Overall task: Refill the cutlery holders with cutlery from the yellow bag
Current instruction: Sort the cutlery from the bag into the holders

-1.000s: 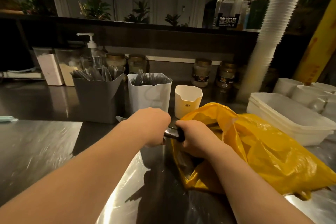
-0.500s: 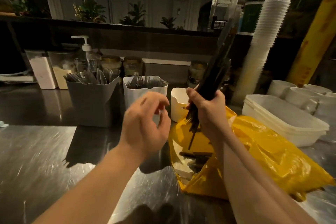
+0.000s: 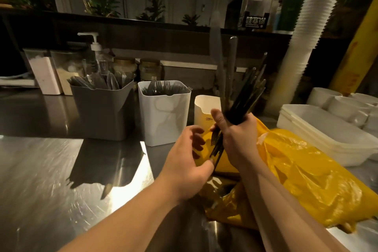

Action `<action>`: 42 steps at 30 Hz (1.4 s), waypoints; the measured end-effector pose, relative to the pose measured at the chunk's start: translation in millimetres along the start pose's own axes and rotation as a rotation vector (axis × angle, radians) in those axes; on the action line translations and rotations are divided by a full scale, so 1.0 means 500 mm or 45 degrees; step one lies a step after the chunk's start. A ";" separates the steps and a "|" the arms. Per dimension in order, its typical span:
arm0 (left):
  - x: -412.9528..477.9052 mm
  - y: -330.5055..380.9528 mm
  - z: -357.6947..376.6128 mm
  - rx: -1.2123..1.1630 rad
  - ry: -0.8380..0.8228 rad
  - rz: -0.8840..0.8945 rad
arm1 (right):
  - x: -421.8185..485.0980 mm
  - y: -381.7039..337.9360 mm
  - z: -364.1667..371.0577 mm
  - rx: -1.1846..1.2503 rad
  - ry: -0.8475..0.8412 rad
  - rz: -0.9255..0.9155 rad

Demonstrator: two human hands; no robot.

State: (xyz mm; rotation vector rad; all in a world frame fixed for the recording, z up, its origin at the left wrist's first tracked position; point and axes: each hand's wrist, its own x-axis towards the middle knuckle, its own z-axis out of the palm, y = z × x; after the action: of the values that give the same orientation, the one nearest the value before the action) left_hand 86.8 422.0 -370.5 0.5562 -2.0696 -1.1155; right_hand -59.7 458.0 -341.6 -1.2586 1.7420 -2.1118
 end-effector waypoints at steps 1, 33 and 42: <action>0.004 0.006 -0.001 -0.066 0.020 -0.017 | 0.002 0.001 0.003 -0.009 -0.008 0.021; 0.100 0.047 -0.087 -0.757 0.545 -0.220 | -0.020 -0.024 0.005 0.210 -0.271 0.229; 0.116 0.015 -0.214 -0.241 1.035 -0.293 | -0.005 -0.016 -0.014 0.252 -0.179 0.294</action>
State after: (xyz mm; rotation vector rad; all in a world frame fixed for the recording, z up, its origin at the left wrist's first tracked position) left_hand 129.2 330.5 -301.5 0.9755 -1.2095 -0.9700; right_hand -59.6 467.4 -336.0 -1.0685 1.4986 -1.9584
